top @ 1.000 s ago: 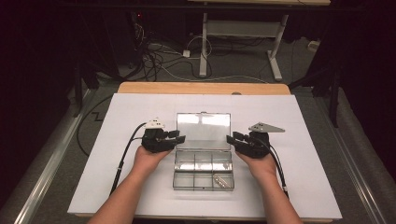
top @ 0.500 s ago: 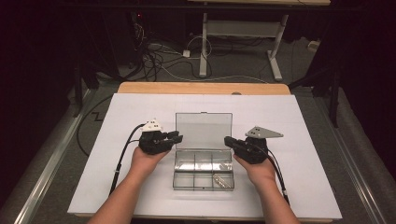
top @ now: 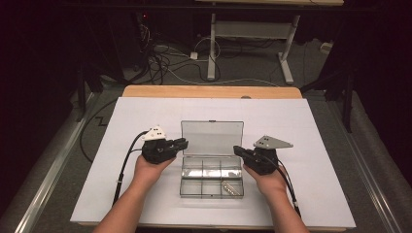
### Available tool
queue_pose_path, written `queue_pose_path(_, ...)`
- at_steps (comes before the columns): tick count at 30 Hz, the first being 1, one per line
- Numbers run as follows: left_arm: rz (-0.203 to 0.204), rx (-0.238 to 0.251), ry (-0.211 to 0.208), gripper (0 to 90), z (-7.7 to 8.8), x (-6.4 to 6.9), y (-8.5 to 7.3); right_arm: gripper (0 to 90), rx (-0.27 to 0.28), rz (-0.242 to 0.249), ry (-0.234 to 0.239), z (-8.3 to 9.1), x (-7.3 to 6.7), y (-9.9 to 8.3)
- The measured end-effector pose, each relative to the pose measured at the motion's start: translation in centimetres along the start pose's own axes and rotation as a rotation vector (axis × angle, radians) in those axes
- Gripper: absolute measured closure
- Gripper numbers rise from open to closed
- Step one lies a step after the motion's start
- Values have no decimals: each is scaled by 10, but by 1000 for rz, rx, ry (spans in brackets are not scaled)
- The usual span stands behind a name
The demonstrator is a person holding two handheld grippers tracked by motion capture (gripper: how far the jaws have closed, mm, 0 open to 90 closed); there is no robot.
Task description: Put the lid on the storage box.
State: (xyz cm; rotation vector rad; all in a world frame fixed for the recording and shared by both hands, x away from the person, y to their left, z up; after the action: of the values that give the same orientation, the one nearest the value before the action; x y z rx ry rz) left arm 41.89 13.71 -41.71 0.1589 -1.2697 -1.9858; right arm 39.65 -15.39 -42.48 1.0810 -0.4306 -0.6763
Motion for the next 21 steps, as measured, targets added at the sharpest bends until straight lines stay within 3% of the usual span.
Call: queue_pose_path(21,-58,21,14,732,12,17,-11,900,-3,38,-13,9,-17,-6)
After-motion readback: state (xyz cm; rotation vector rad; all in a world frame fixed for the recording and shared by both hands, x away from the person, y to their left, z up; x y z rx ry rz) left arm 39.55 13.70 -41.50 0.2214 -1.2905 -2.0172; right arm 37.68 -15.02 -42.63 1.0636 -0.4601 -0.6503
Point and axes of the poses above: each handheld gripper's, and its own axes: z roughly backward along the jaws, y roughly out of its top, x roughly to its right, the point moved 4 cm from there along -z, roughly forward along the jaws, and after that the axes turned 9 degrees about z, right-handed, at the moved point
